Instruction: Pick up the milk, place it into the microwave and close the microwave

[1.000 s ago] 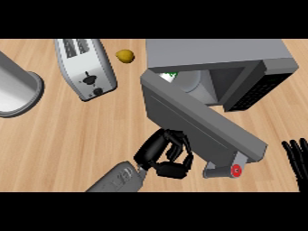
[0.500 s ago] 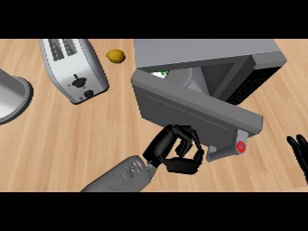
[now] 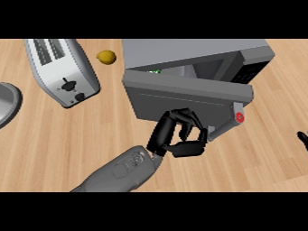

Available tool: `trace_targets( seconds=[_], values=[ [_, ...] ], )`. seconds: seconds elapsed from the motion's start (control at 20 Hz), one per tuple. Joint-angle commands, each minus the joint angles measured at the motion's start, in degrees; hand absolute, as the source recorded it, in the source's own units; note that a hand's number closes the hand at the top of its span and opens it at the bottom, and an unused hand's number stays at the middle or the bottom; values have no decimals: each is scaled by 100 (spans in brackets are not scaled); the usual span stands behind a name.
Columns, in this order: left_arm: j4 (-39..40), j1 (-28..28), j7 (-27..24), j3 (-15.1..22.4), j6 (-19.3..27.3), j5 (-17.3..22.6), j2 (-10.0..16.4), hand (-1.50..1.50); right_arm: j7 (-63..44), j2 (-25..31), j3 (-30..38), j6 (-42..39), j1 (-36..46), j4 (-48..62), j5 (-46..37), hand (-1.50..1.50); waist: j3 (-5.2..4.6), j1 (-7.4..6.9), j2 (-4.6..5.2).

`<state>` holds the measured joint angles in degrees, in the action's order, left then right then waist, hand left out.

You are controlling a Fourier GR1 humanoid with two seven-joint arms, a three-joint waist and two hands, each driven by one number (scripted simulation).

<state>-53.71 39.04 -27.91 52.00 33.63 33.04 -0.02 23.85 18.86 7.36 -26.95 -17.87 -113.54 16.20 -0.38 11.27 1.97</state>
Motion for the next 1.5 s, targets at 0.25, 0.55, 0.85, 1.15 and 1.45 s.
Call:
trace_targets(
  seconds=[0.25, 0.55, 0.85, 1.15, 1.45],
  values=[
    [412, 862, 183, -107, 745, 786, 2, -150, -151, 382, 395, 13, 501, -70, 130, -150, 23, 296, 115],
    [460, 1137, 151, -534, 1072, 1319, 1, -150, -20, 1019, 1105, 440, 1039, -406, -849, 150, -5, 399, 151],
    [435, 1090, -115, -472, 1212, 1705, 1, -150, -99, 1203, 1208, 546, 1327, -328, -1011, 150, 3, 382, 220],
    [583, 1199, -304, -449, 1277, 1949, 1, -150, -140, 1357, 1277, 574, 1614, -239, -1039, 150, 8, 380, 265],
    [636, 1267, -510, -452, 1246, 2186, 1, -150, -157, 1382, 1241, 584, 1811, -30, -1028, 150, 21, 370, 319]
  ],
)
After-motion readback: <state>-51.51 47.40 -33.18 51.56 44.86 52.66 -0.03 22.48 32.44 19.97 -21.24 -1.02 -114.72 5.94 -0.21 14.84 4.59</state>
